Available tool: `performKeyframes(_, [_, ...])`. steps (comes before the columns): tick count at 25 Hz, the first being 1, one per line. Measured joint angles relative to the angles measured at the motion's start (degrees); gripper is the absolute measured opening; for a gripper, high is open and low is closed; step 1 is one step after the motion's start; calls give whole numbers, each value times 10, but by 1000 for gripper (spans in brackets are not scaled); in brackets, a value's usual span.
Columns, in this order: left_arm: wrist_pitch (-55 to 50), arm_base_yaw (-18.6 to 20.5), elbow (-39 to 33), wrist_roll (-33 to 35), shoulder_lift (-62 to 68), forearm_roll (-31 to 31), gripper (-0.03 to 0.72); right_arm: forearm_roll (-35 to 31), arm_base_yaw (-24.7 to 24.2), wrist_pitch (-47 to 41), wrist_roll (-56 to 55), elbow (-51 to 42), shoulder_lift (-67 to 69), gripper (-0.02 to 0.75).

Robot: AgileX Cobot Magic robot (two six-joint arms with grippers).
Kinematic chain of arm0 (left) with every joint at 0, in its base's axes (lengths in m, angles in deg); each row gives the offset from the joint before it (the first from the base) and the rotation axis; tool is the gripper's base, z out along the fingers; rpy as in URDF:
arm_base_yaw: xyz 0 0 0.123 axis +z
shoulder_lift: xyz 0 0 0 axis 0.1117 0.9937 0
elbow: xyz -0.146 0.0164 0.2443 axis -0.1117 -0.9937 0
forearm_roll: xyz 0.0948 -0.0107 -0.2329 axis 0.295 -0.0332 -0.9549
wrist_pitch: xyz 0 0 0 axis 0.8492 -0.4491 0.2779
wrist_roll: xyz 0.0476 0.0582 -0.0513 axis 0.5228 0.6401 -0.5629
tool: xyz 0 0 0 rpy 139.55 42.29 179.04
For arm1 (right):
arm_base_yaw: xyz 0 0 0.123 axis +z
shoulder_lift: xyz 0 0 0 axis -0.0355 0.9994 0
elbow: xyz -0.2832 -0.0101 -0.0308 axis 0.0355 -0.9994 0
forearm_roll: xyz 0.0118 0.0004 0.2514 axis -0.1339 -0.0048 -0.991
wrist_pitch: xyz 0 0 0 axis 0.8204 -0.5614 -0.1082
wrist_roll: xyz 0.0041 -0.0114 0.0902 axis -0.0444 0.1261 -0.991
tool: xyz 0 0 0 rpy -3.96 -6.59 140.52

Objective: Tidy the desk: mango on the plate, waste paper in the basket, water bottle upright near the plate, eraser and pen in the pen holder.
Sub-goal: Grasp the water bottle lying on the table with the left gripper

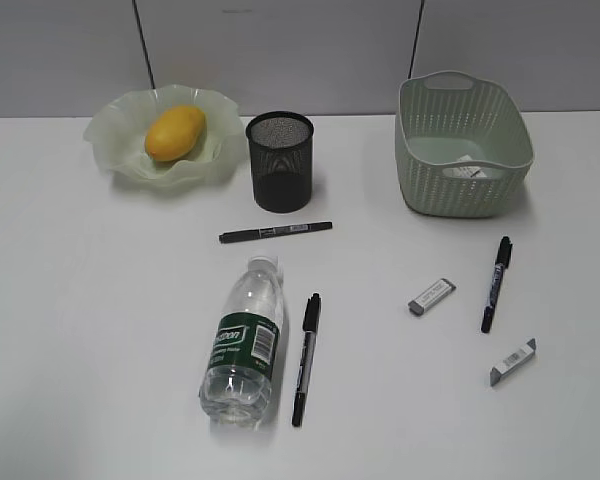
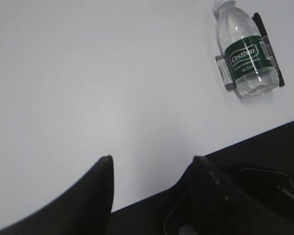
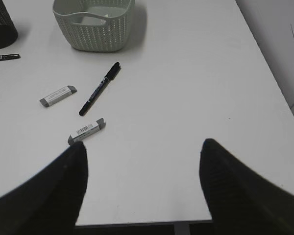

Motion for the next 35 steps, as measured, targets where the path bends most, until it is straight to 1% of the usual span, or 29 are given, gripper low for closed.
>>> performKeyframes(2, [0,-12,25,-16,52,2,393,0,0,0,-2,-1,-1,562])
performKeyframes(5, [-1,-14,64,-33,160,-5,393,0,0,0,-3,-1,-1,563])
performKeyframes(8, [1,-14,117,-36,292,-37,393,1,0,0,-5,-1,-1,563])
performKeyframes(11, [19,-26,178,-36,399,-68,393,1,0,0,-5,-1,-1,563])
performKeyframes(14, [42,-62,234,-46,484,-75,394,1,0,0,-5,-1,-1,563])
performKeyframes(17, [55,-115,267,-70,559,-75,394,1,0,0,-6,-1,-1,563])
performKeyframes(20, [81,-160,275,-106,615,-75,394,1,0,0,-6,-1,-1,563])
performKeyframes(24, [131,-199,276,-135,662,-76,398,1,0,0,-6,-1,-1,563])
performKeyframes(26, [151,-211,276,-137,676,-76,433,1,0,0,-6,-1,-1,553])
performKeyframes(30, [176,-219,278,-138,695,-76,599,1,0,0,-6,-1,-1,507])
performKeyframes(32, [184,-219,278,-147,704,-76,631,1,0,0,-6,-1,-1,478])
performKeyframes(35, [189,-219,279,-166,722,-71,637,1,0,0,-6,-1,-1,445])
